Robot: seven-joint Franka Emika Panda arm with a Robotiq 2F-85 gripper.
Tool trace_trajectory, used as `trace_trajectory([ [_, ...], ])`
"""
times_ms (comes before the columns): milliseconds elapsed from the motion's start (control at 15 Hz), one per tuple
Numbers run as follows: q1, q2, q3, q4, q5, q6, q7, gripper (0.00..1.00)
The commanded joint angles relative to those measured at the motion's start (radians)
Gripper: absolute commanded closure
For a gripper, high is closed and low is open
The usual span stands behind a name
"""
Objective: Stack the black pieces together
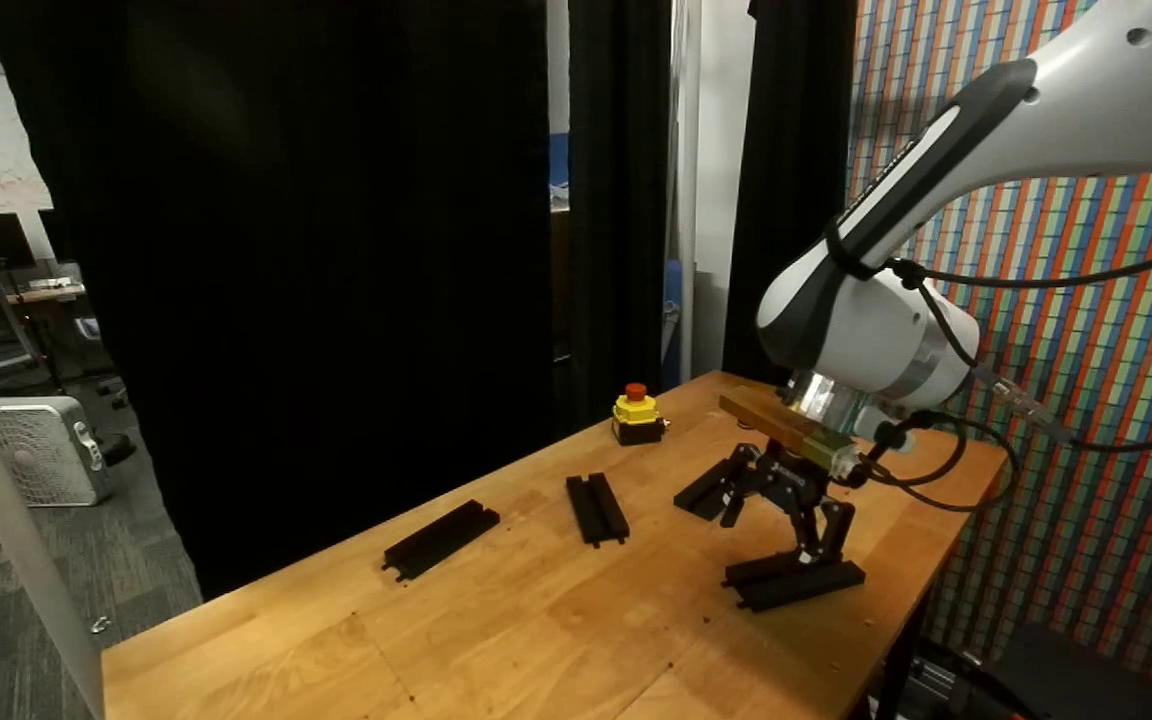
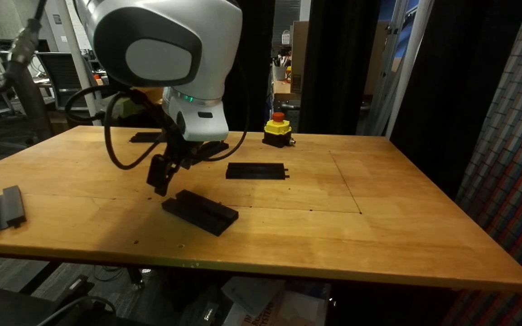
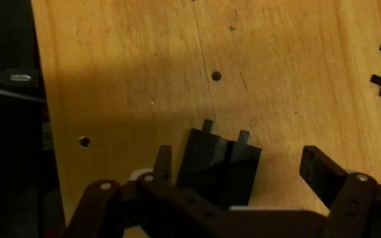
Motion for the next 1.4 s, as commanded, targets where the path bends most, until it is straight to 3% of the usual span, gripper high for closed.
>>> trace_trajectory([
  [0,-0.012,-0.004,0.010,-0.001,0.050,-0.060,-0.053,0.00],
  [400,-0.016,0.051,0.036,-0.007,0.004,-0.040,0.035,0.00],
  [667,-0.010,0.103,0.042,-0.008,0.009,0.035,0.060,0.00],
  [1067,0.008,0.127,0.039,-0.007,0.128,0.232,-0.107,0.00],
  [1333,0.006,0.123,0.036,-0.006,0.279,0.255,-0.244,0.00],
])
